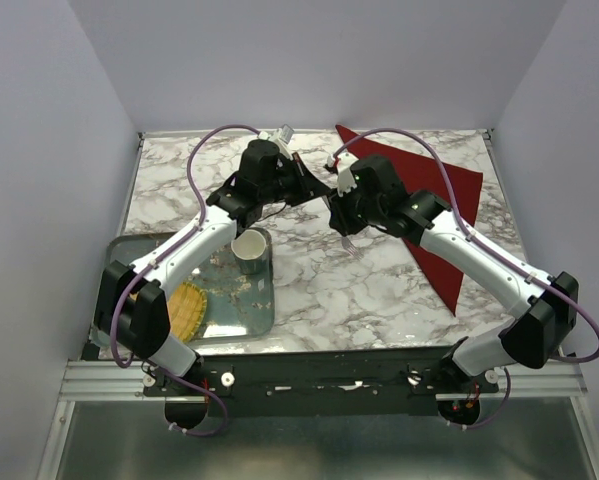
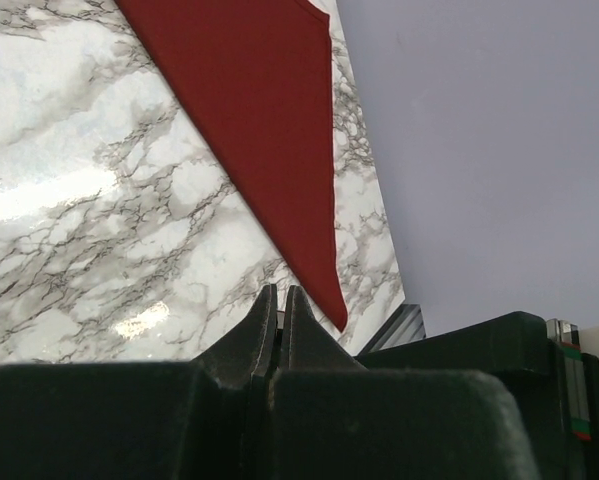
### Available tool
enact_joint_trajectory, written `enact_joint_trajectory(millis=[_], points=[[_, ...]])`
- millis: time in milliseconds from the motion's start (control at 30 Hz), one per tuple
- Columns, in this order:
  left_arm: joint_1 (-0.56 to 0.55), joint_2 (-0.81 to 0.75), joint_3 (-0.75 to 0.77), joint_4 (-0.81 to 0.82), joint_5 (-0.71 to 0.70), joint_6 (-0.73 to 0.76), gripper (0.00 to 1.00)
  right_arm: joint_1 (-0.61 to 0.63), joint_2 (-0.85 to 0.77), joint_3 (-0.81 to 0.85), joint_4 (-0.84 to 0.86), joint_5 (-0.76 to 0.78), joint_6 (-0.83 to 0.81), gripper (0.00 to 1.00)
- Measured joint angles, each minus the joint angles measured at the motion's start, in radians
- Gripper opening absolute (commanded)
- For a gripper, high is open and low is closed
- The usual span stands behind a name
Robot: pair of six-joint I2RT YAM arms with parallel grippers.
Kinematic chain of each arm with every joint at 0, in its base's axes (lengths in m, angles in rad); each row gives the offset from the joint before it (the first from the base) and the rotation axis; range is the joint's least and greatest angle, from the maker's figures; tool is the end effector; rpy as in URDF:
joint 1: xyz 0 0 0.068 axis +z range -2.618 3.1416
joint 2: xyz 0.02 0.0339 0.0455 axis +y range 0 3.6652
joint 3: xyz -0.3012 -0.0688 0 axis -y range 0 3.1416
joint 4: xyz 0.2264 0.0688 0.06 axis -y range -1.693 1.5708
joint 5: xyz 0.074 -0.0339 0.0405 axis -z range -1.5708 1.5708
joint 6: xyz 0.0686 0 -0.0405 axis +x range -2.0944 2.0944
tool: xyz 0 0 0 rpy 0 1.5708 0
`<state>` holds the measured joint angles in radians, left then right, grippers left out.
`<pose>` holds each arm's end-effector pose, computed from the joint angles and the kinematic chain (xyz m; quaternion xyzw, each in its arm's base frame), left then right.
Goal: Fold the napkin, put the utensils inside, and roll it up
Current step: Pass the utensil from the left arm to the right, then place the utensil onto the napkin
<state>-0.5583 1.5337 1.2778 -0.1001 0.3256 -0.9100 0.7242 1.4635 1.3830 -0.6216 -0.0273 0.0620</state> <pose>0.3050 -0.2164 0.3668 -0.0507 0.8140 -0.4761 0.3289 0.2438 0.2181 0.3625 -0.3003 0.8559 0.1726 0.3839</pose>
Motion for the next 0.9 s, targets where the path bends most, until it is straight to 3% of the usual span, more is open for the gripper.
enact_joint_trajectory(millis=[133, 167, 200, 300, 333, 367, 400, 433, 700, 900], points=[[0.000, -0.005, -0.001, 0.000, 0.001, -0.002, 0.00, -0.006, 0.000, -0.005, 0.000, -0.005, -0.002, 0.19], [0.000, -0.006, -0.001, 0.001, 0.001, -0.002, 0.00, -0.006, 0.000, -0.006, 0.001, -0.005, 0.000, 0.06], [0.000, -0.006, -0.001, 0.001, 0.002, -0.003, 0.00, -0.006, 0.000, -0.008, 0.001, -0.006, -0.002, 0.01], [0.000, -0.006, -0.002, 0.000, 0.003, -0.004, 0.02, -0.010, 0.000, -0.012, 0.002, -0.007, -0.006, 0.01], [0.001, -0.006, -0.003, 0.000, 0.004, -0.006, 0.38, -0.010, 0.000, -0.012, 0.002, -0.007, -0.007, 0.01], [0.005, -0.006, -0.004, 0.002, 0.007, -0.007, 0.49, -0.013, 0.000, -0.012, 0.002, -0.007, -0.008, 0.01], [0.011, -0.006, -0.004, 0.001, 0.018, -0.007, 0.83, -0.024, 0.000, -0.017, 0.008, -0.008, -0.011, 0.01], [0.020, -0.006, -0.005, 0.001, 0.021, -0.002, 0.97, -0.036, 0.000, -0.021, 0.016, -0.021, -0.012, 0.01], [0.194, -0.061, -0.013, -0.074, -0.028, 0.095, 0.92, -0.302, 0.069, -0.009, -0.011, -0.021, -0.139, 0.01], [0.194, -0.135, -0.071, -0.075, -0.034, 0.126, 0.91, -0.399, 0.336, 0.164, -0.082, -0.005, -0.259, 0.01]])
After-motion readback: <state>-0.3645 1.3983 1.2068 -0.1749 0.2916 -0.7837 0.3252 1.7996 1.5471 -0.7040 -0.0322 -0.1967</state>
